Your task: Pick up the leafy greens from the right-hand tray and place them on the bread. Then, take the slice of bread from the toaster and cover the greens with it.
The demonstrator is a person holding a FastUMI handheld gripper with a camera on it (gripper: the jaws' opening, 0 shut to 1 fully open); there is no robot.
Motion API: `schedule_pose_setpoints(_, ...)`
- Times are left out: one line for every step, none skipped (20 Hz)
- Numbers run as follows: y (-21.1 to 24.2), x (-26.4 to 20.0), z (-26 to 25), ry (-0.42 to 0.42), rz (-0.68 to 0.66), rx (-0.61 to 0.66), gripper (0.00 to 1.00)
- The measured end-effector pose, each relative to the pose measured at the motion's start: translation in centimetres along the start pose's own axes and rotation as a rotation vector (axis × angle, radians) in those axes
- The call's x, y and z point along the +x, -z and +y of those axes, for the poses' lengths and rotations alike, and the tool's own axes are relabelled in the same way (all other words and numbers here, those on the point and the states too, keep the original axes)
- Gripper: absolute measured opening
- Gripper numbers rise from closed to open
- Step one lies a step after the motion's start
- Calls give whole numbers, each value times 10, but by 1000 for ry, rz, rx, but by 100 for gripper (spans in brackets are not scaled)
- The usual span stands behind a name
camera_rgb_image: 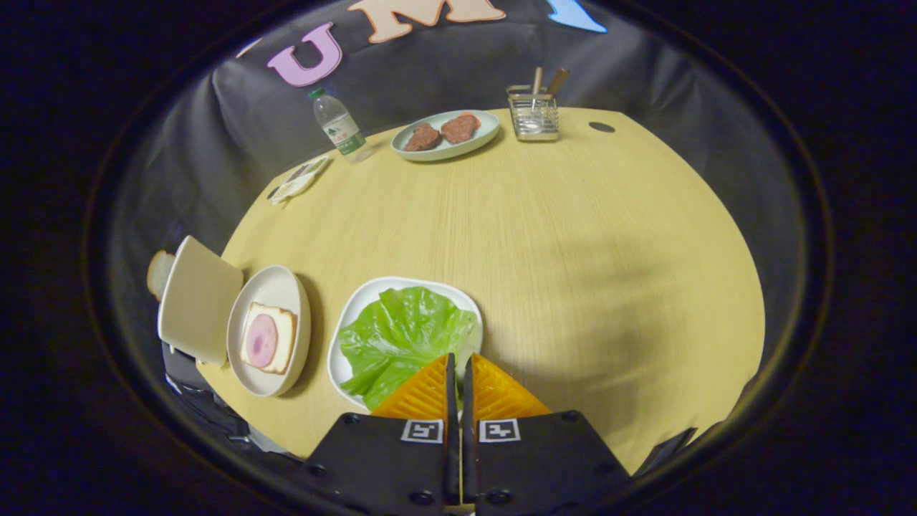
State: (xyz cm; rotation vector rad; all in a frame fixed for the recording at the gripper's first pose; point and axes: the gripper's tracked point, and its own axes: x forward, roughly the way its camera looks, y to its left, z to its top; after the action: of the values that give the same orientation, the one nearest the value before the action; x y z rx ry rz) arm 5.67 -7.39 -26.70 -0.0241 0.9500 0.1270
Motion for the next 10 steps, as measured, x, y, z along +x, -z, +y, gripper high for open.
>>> schedule_pose_setpoints(-3,-4,2,1,-9,-6,5)
schedule_pose_setpoints(-6,-8,5,-2,-17,-10,5)
schedule_pose_setpoints(-10,-12,9,-9,-26,-11,5)
schedule_pose_setpoints(-14,-16,14,-17,-35,-13,5)
schedule_pose_setpoints(-17,-20,19,-23,-46,-13,5)
schedule_pose_setpoints(-22,-25,23,-31,-56,-12,5)
schedule_pose_setpoints(-26,-29,29,-41,-67,-7,5)
schedule_pose_setpoints(-30,-35,35,-53,-77,-1,5)
schedule_pose_setpoints(-34,-40,41,-67,-89,5,5)
schedule_pose_setpoints(-39,-46,48,-79,-101,12,5)
